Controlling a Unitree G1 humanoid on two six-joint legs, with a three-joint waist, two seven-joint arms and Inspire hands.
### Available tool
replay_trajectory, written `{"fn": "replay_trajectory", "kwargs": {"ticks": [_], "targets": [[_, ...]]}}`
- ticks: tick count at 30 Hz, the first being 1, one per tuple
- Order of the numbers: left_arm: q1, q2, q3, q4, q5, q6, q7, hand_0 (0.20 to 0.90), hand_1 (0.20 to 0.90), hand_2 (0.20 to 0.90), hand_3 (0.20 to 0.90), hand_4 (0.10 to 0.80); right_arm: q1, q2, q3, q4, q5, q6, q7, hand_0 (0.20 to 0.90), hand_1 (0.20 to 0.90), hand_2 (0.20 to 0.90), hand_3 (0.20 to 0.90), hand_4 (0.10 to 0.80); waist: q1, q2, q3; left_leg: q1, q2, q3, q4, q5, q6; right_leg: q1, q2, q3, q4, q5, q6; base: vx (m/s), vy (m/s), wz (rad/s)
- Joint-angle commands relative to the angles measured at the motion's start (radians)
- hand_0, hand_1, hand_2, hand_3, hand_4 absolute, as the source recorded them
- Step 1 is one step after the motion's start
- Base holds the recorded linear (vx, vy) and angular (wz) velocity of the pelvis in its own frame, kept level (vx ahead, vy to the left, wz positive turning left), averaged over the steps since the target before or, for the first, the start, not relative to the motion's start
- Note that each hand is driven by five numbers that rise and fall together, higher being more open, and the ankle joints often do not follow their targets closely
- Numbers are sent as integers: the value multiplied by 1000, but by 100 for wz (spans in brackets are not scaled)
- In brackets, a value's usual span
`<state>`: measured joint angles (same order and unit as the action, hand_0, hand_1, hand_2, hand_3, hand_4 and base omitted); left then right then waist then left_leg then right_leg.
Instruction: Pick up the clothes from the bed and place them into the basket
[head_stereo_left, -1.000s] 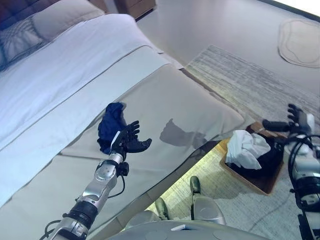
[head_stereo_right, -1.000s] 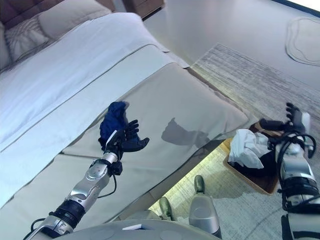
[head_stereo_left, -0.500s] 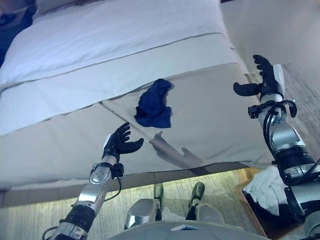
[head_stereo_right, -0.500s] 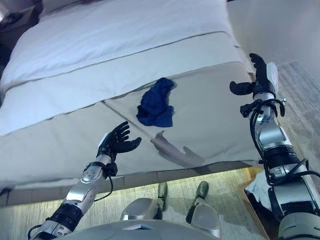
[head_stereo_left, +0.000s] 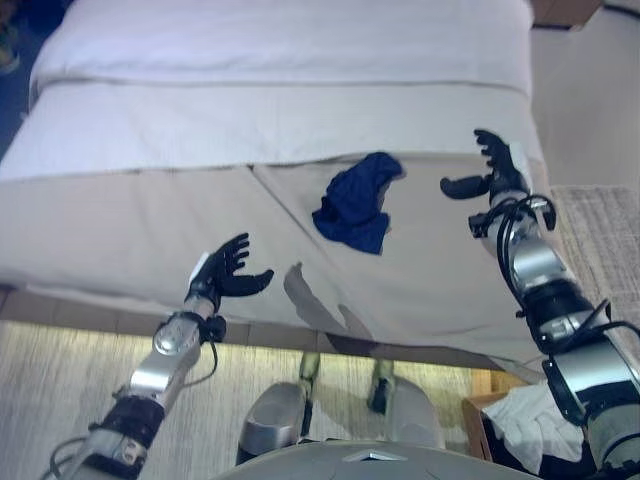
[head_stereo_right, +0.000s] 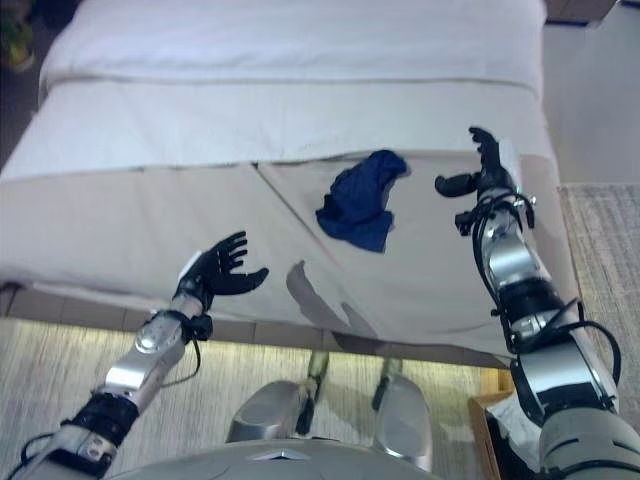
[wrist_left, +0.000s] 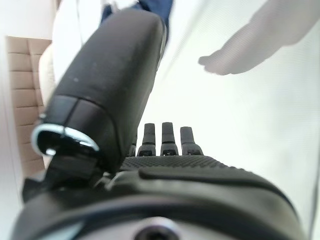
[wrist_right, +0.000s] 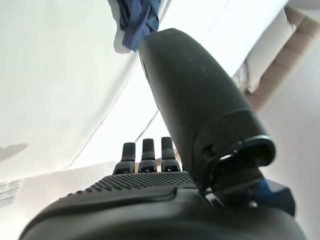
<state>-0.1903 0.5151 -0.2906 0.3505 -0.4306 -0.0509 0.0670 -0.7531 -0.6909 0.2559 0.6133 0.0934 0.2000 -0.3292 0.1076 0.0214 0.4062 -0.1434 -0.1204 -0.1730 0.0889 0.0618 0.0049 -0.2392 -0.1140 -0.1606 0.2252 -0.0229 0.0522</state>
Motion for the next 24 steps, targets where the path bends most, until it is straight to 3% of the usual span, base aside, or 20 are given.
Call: {"fn": "replay_trajectory", "kwargs": {"ticks": [1, 3, 5, 10, 11, 24], "targets": [[-29, -19, -13, -80, 15, -114, 15, 900, 900, 900, 900, 800, -256, -85, 94, 16, 14, -46, -8, 900, 900, 900, 900, 800, 48, 29, 43, -83, 67, 188, 131, -112, 14, -1, -18, -76, 85, -35, -13, -140, -101, 8], [-32, -21, -22, -110, 20, -135, 10, 900, 900, 900, 900, 800, -293, -96, 101, 39, 84, -49, -17, 900, 900, 900, 900, 800, 63, 34, 79, -142, 70, 174, 164, -107, 10, -51, -17, -90, 140, -60, -27, -87, -101, 19], [-22, -10, -23, -149, 14, -147, 4, 900, 900, 900, 900, 800, -303, -103, 92, 51, 108, -38, -33, 900, 900, 900, 900, 800, 83, 40, 114, -190, 66, 166, 211, -116, 15, -98, -40, -118, 217, -87, -37, -15, -81, 47], [9, -7, -42, -199, -19, -180, 27, 900, 900, 900, 900, 800, -293, -91, 74, 52, 167, -20, -81, 900, 900, 900, 900, 800, 110, 53, 114, -331, 51, 151, 315, -148, 31, -230, -79, -163, 356, -135, -60, 69, -49, 28], [17, -9, -48, -202, -24, -182, 32, 900, 900, 900, 900, 800, -290, -87, 74, 54, 170, -15, -83, 900, 900, 900, 900, 800, 112, 53, 114, -332, 48, 149, 335, -179, 28, -234, -82, -154, 382, -165, -53, 99, -32, 41], [69, -12, -74, -302, -53, -245, 93, 900, 900, 900, 900, 800, -361, -95, 83, 101, 225, 3, -133, 900, 900, 900, 900, 800, 153, 109, 114, -661, -1, 144, 606, -255, 55, -531, -113, -137, 664, -266, -97, 17, -2, 16]]}}
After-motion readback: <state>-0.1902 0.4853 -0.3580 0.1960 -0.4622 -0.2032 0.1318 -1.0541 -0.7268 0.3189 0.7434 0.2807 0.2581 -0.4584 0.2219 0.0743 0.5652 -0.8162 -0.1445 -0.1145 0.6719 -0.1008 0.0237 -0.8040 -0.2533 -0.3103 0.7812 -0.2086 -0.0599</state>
